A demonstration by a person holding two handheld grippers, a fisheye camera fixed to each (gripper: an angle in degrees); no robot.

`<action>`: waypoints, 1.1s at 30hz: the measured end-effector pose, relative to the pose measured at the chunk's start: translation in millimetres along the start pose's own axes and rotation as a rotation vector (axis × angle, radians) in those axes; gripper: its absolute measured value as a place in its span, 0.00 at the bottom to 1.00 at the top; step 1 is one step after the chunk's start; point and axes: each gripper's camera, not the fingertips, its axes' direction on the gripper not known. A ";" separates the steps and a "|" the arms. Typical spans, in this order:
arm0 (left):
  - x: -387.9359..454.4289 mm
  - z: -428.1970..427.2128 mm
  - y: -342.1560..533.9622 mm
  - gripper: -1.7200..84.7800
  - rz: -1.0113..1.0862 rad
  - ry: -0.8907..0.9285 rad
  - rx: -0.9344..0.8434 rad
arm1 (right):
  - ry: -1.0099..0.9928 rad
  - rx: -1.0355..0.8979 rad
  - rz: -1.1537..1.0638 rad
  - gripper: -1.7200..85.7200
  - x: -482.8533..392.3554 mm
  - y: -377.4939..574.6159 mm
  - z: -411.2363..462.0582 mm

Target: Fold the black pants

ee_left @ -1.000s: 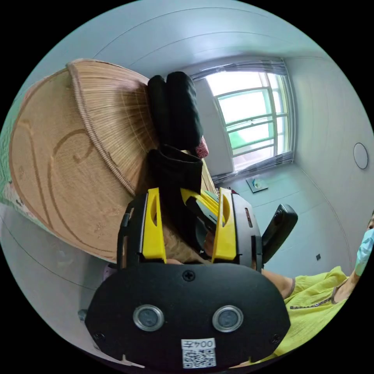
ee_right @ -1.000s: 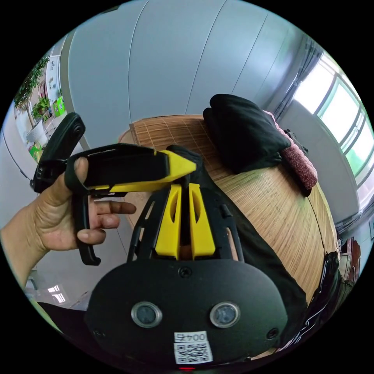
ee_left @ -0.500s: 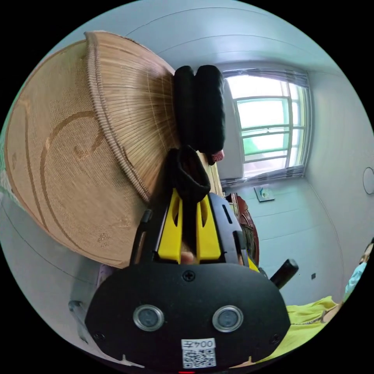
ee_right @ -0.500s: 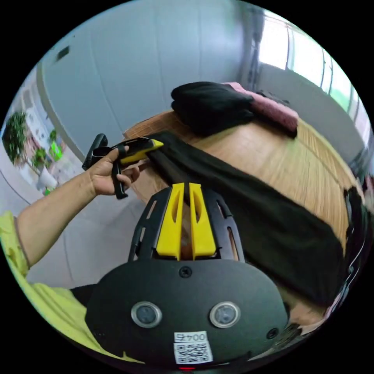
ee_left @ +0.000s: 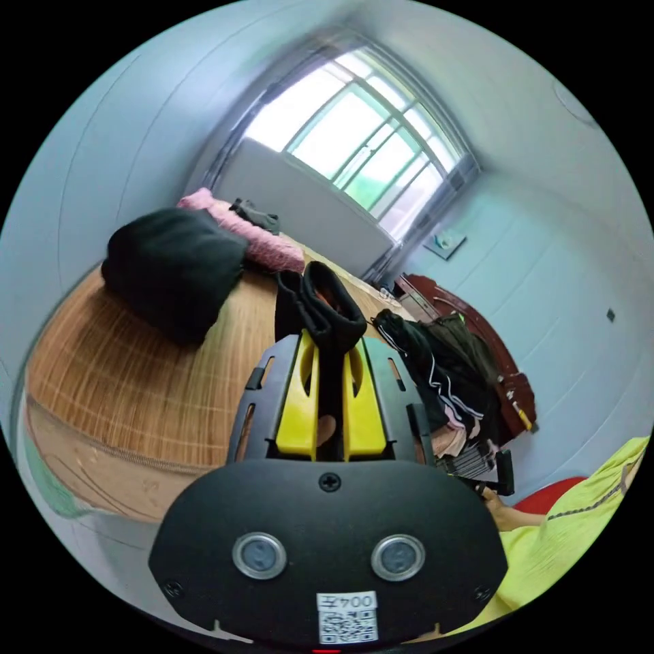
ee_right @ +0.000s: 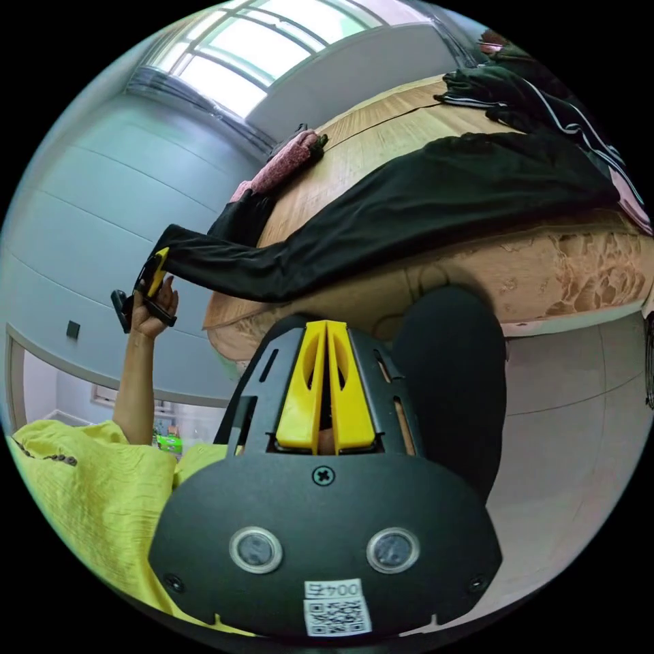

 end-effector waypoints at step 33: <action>245.6 141.4 63.7 0.11 0.293 -0.263 -0.410 | -0.045 0.240 0.028 0.15 128.7 -53.4 -53.7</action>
